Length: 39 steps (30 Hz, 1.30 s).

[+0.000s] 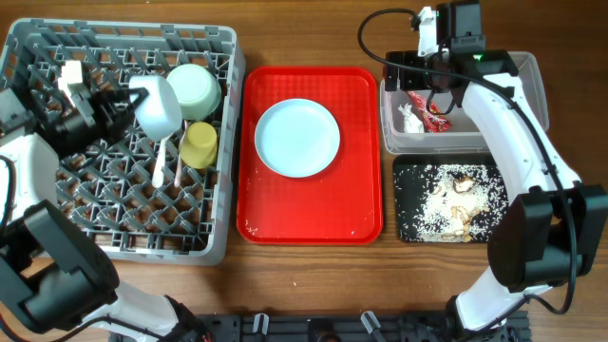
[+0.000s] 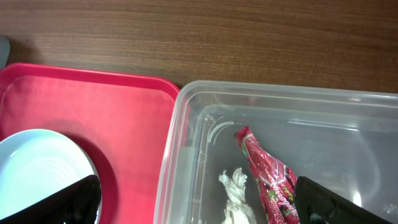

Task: Sort waste into correct bins and load items into the dishwasher rack
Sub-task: 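Carry the blue bowl to the dish rack and lower it in, then release the blue bowl in the rack and raise the left gripper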

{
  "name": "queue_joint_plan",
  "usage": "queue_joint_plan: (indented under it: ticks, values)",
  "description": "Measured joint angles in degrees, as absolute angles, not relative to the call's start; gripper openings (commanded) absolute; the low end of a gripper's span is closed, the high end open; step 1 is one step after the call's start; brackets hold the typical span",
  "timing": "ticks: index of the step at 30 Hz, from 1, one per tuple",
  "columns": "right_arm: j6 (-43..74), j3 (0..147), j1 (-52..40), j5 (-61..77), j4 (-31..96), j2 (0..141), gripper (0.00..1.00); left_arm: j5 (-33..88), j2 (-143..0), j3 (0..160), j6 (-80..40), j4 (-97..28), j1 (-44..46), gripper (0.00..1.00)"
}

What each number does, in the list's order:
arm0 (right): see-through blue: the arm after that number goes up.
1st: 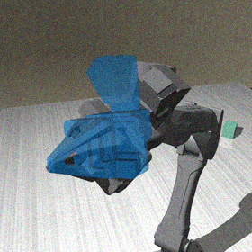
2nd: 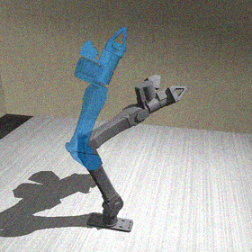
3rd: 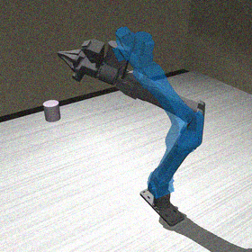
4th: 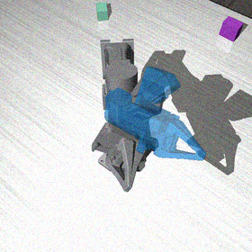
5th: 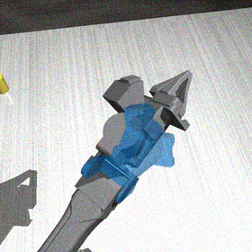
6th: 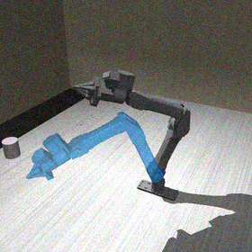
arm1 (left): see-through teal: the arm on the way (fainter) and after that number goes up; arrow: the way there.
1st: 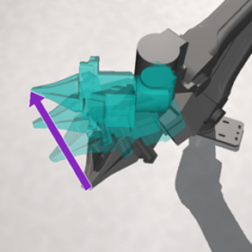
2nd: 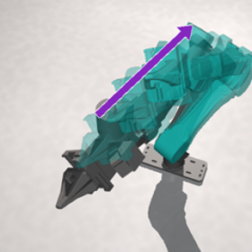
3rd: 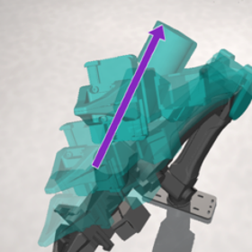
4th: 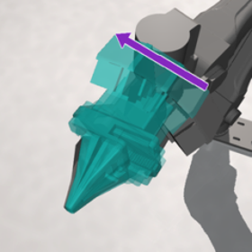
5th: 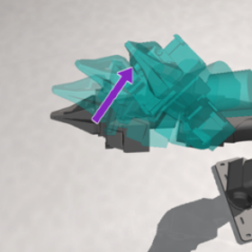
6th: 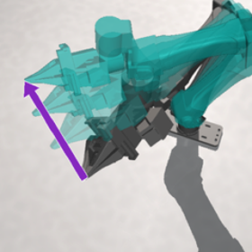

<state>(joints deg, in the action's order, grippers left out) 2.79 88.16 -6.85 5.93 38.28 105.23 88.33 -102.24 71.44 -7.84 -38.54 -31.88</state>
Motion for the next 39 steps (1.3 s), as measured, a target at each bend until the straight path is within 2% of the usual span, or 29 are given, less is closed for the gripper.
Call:
queue_joint_plan:
  ticks: [9,18,19,20,23,26,28,29,30,39]
  values:
    - [2.8,88.2,-6.9,5.9,38.3,105.2,1.00,88.4,-102.2,65.1,-5.0,-36.0,-32.0,0.04]
    - [2.8,88.2,-6.9,5.9,38.3,105.2,1.00,81.0,-102.2,64.8,-5.0,-34.0,-34.3,0.06]
    - [2.8,88.2,-6.9,5.9,38.3,105.2,1.00,80.5,-102.2,64.8,-5.0,-34.3,-34.6,0.09]
    - [2.8,88.2,-6.9,5.9,38.3,105.2,1.00,80.1,-102.2,64.8,-5.1,-34.4,-34.9,0.20]
    - [2.8,88.2,-6.9,5.9,38.3,105.2,1.00,77.1,-102.2,64.8,-5.0,-33.2,-36.4,0.38]
    - [2.8,88.2,-6.9,5.9,38.3,105.2,1.00,73.3,-102.2,64.7,-5.0,-32.3,-39.2,0.52]
    - [2.8,88.2,-6.9,5.9,38.3,105.2,1.00,71.9,-102.2,64.6,-4.7,-32.1,-41.0,0.64]
    - [2.8,88.2,-6.9,5.9,38.3,105.2,1.00,71.4,-102.2,64.6,-5.0,-32.1,-41.9,0.88]
    - [2.8,88.2,-6.9,5.9,38.3,105.2,1.00,71.1,-102.2,64.6,-5.5,-32.0,-42.9,1.00]
    - [2.8,88.2,-6.9,5.9,38.3,105.2,1.00,70.3,-102.1,64.5,-10.9,-31.2,-47.0,1.00]
